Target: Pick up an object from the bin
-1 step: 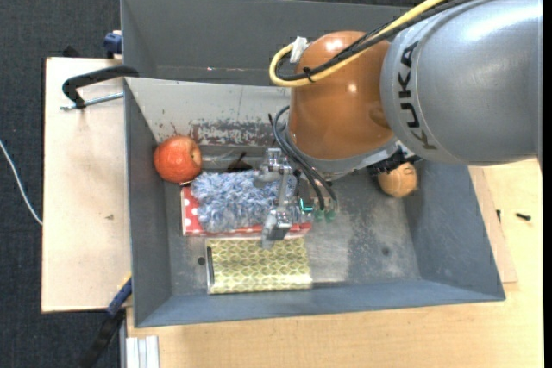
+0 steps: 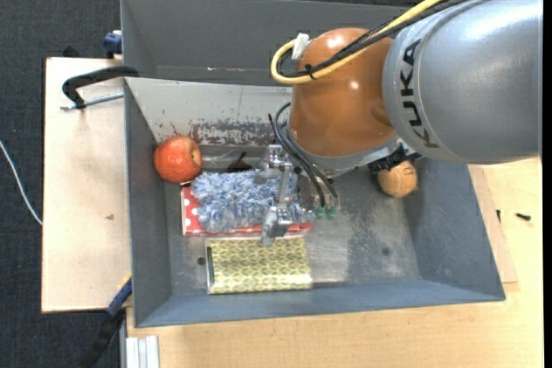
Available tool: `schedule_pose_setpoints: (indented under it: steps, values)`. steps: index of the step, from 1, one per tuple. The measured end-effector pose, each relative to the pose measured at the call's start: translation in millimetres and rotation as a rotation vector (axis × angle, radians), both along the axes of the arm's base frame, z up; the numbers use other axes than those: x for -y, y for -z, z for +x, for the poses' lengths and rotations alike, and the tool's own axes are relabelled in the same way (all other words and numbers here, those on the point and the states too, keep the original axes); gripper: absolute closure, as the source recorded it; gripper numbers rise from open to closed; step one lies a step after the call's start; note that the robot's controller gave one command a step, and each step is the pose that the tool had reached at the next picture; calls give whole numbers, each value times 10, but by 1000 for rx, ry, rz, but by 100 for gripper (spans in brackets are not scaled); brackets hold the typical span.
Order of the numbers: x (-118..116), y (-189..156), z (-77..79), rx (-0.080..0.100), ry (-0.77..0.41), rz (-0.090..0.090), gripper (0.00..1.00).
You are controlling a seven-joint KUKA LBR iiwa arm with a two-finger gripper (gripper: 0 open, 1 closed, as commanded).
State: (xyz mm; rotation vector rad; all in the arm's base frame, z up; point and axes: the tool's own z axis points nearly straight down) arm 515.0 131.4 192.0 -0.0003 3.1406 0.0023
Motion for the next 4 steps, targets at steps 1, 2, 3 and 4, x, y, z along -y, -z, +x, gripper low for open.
schedule_pose_setpoints:
  steps: [1,2,3,4]
  values:
    - [141,723,504,9,-61,1,0]
    - [279,1098,900,-15,-133,15,0]
    - [277,1073,895,-7,-136,11,0]
    - [253,1082,905,-9,-123,4,0]
